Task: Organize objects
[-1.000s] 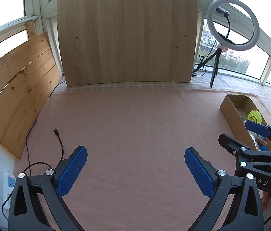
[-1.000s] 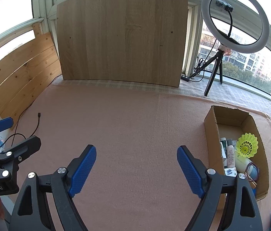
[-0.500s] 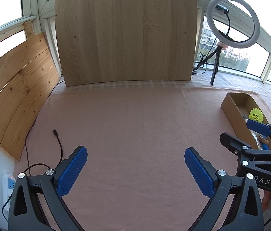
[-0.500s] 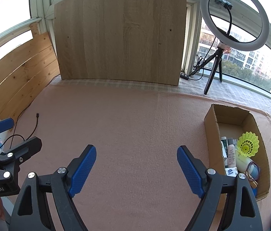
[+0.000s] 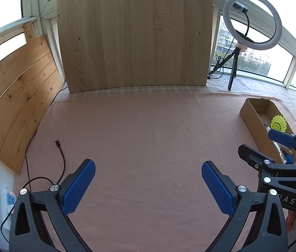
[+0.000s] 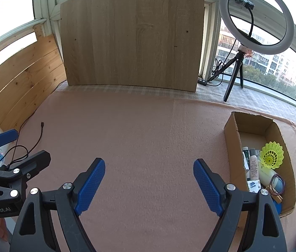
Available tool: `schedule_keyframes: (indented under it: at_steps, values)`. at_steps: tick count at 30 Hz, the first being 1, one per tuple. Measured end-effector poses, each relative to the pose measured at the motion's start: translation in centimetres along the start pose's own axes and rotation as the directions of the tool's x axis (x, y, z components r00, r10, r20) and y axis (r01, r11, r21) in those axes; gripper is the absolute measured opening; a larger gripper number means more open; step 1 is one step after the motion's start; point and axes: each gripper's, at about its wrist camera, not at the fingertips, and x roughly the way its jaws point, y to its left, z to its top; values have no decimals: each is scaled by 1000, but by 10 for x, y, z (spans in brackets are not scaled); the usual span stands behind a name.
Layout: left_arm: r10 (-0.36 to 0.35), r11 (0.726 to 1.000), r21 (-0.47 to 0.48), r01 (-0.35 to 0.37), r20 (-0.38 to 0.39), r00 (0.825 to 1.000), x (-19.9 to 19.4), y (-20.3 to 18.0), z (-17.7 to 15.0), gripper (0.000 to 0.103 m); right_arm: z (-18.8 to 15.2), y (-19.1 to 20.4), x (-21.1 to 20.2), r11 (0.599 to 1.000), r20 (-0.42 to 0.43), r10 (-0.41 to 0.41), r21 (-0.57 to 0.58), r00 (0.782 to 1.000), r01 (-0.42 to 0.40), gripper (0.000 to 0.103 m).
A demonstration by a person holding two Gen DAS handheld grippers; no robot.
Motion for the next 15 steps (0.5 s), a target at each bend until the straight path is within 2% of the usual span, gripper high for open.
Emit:
schedule_keyframes:
  at_steps: [5, 8, 12, 15]
  values:
    - [-7, 1000, 4, 7, -9, 1000, 3, -4, -1, 102, -1, -4, -1, 1000, -1, -4, 4, 1000, 4, 83]
    - [-66, 998, 11, 66, 16, 998, 0, -6, -3, 102, -2, -6, -1, 1000, -3, -5, 6, 1000, 5, 83]
    - [-37, 998, 53, 35, 48, 998, -3, -13, -5, 102, -2, -9, -1, 1000, -6, -5, 8, 1000, 6, 83]
    - [-32, 999, 41, 30, 44, 999, -3, -12, -4, 102, -3, -10, -1, 1000, -8, -5, 9, 1000, 5, 83]
